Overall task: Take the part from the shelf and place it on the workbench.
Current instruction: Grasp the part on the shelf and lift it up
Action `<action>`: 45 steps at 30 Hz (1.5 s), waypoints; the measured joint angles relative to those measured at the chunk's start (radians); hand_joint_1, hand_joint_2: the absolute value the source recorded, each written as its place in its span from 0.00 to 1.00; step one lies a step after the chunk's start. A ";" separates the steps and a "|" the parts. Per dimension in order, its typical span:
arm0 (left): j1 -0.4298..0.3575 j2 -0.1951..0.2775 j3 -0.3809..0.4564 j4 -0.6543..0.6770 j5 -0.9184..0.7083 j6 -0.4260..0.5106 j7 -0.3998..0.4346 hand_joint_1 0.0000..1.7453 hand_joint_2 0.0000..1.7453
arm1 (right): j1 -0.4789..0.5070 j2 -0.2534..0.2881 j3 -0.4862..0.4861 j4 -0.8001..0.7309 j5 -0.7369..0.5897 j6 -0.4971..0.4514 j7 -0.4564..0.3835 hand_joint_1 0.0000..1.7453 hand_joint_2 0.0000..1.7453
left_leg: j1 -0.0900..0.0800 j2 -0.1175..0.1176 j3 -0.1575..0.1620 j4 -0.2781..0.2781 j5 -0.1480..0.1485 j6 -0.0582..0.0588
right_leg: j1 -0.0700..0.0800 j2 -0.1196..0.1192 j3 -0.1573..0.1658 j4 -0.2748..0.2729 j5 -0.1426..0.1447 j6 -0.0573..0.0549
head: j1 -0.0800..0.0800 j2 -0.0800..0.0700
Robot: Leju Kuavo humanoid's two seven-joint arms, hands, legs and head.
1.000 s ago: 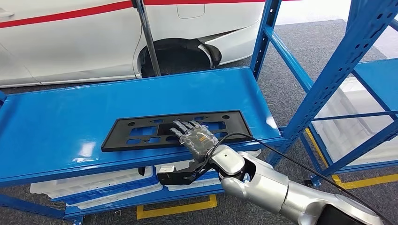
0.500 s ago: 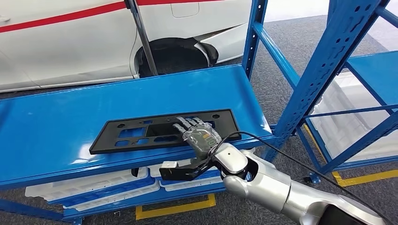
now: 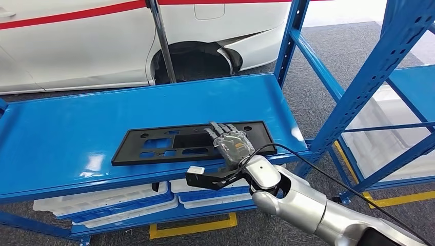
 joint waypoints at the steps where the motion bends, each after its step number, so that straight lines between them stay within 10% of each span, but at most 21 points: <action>1: -0.001 0.001 -0.004 0.000 -0.005 0.004 -0.002 0.00 0.00 | 0.006 -0.007 -0.008 -0.010 0.008 -0.005 0.008 0.00 1.00 | -0.002 0.000 -0.003 0.007 -0.005 -0.005 | 0.000 0.000 0.023 -0.050 0.017 -0.003 | 0.000 0.000; 6: -0.013 0.018 -0.013 0.001 -0.021 0.006 -0.007 0.00 0.00 | 0.057 -0.046 -0.049 -0.074 0.059 -0.004 0.058 0.00 1.00 | 0.000 0.001 -0.016 0.038 -0.027 -0.021 | 0.001 0.003 0.035 -0.084 0.026 -0.028 | -0.002 0.000; 10: -0.023 0.025 -0.024 0.002 -0.023 0.005 -0.002 0.00 0.00 | 0.082 -0.068 -0.074 -0.126 0.073 0.011 0.071 0.00 1.00 | 0.009 0.002 -0.116 0.268 -0.138 -0.044 | -0.001 0.003 0.035 -0.084 0.027 -0.038 | -0.004 0.000; 12: -0.022 0.027 -0.029 0.002 -0.021 0.006 0.000 0.00 0.00 | 0.093 -0.078 -0.079 -0.143 0.076 0.017 0.072 0.00 1.00 | 0.010 0.002 -0.140 0.315 -0.141 -0.043 | 0.000 0.004 0.035 -0.084 0.027 -0.039 | -0.004 0.000; 17: -0.021 0.031 -0.033 0.003 -0.020 0.006 0.010 0.00 0.00 | 0.096 -0.085 -0.092 -0.178 0.082 0.027 0.066 0.00 1.00 | -0.008 0.004 -0.010 0.030 -0.017 -0.001 | 0.005 0.006 0.037 -0.086 0.027 -0.035 | -0.004 0.000; 22: -0.027 0.034 -0.034 0.003 -0.025 0.008 0.013 0.00 0.00 | 0.097 -0.087 -0.103 -0.198 0.096 0.026 0.057 0.00 1.00 | -0.005 0.005 0.007 -0.014 0.004 0.008 | 0.006 0.001 0.025 -0.058 0.006 -0.013 | -0.003 0.000; 27: -0.049 0.045 -0.034 0.004 -0.029 0.004 0.002 0.00 0.00 | 0.120 -0.095 -0.110 -0.214 0.105 0.020 0.057 0.00 1.00 | -0.001 0.004 0.011 -0.021 0.009 0.011 | 0.004 0.001 -0.080 0.177 -0.098 -0.002 | -0.001 0.000; 31: -0.058 0.051 -0.035 0.004 -0.033 0.005 -0.004 0.00 0.00 | 0.127 -0.097 -0.120 -0.225 0.111 0.019 0.056 0.00 1.00 | 0.002 0.004 0.006 0.001 -0.004 -0.005 | -0.005 0.001 0.019 -0.018 0.002 0.006 | -0.001 0.000; 36: -0.066 0.060 -0.035 0.003 -0.030 0.005 -0.015 0.00 0.00 | 0.136 -0.097 -0.130 -0.237 0.112 0.018 0.049 0.00 1.00 | 0.003 0.004 -0.012 0.033 -0.023 -0.023 | -0.003 0.005 0.039 -0.071 0.011 -0.023 | -0.002 0.000; 41: -0.061 0.060 -0.034 0.004 -0.012 0.004 -0.024 0.00 0.00 | 0.136 -0.082 -0.126 -0.235 0.110 0.024 0.009 0.00 1.00 | 0.011 0.004 -0.132 0.296 -0.143 -0.044 | -0.003 0.004 0.038 -0.072 0.013 -0.034 | -0.005 0.000; 43: -0.053 0.056 -0.033 0.004 -0.004 0.004 -0.027 0.00 0.50 | 0.136 -0.070 -0.121 -0.230 0.109 0.027 -0.003 0.00 1.00 | 0.009 0.004 -0.145 0.307 -0.124 -0.037 | 0.001 0.006 0.039 -0.072 0.012 -0.034 | -0.005 0.000; 45: -0.049 0.053 -0.033 0.004 0.000 0.003 -0.031 0.00 1.00 | 0.132 -0.060 -0.117 -0.224 0.109 0.029 -0.012 0.00 1.00 | 0.000 0.004 -0.093 0.180 -0.054 -0.015 | 0.005 0.006 0.040 -0.072 0.012 -0.035 | -0.005 0.000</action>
